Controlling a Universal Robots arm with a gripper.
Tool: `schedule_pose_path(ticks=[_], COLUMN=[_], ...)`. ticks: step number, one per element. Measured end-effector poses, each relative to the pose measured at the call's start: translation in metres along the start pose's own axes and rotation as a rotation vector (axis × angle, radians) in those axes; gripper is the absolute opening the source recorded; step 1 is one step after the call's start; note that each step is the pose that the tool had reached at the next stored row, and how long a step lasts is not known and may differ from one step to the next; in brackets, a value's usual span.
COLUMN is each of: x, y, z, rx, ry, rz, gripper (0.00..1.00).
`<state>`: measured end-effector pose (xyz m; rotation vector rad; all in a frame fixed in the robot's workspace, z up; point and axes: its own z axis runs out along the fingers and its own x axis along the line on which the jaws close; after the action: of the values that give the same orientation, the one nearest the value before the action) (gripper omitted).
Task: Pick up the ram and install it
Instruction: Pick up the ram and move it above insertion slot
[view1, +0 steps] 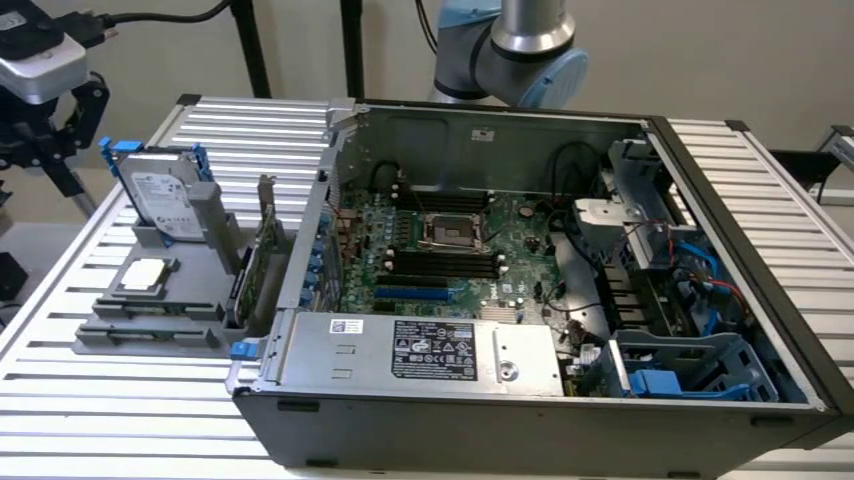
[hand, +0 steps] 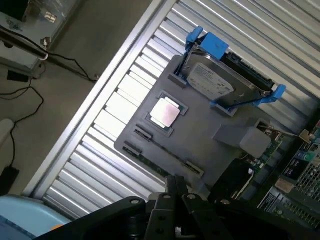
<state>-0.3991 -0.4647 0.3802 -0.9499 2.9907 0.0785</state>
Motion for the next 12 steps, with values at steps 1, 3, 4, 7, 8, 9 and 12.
schedule_pose_path(ticks=[1,3,4,7,8,9,12], x=[0.0,0.0,0.0,0.0,0.0,0.0,0.0], y=[0.0,0.0,0.0,0.0,0.0,-0.0001,-0.0001], z=[0.0001,0.0004,0.0006,0.001,0.0011,0.0013,0.0016], rx=[-0.0003,-0.001,-0.0013,-0.0023,-0.0026,-0.0029,-0.0039], ry=[0.0008,0.0026,0.0034,0.006,0.0069,0.0077,0.0103], rz=[-0.017,-0.054,-0.073,-0.127,-0.145,-0.163,-0.217], gripper=[0.11,0.11,0.11,0.11,0.11,0.11,0.11])
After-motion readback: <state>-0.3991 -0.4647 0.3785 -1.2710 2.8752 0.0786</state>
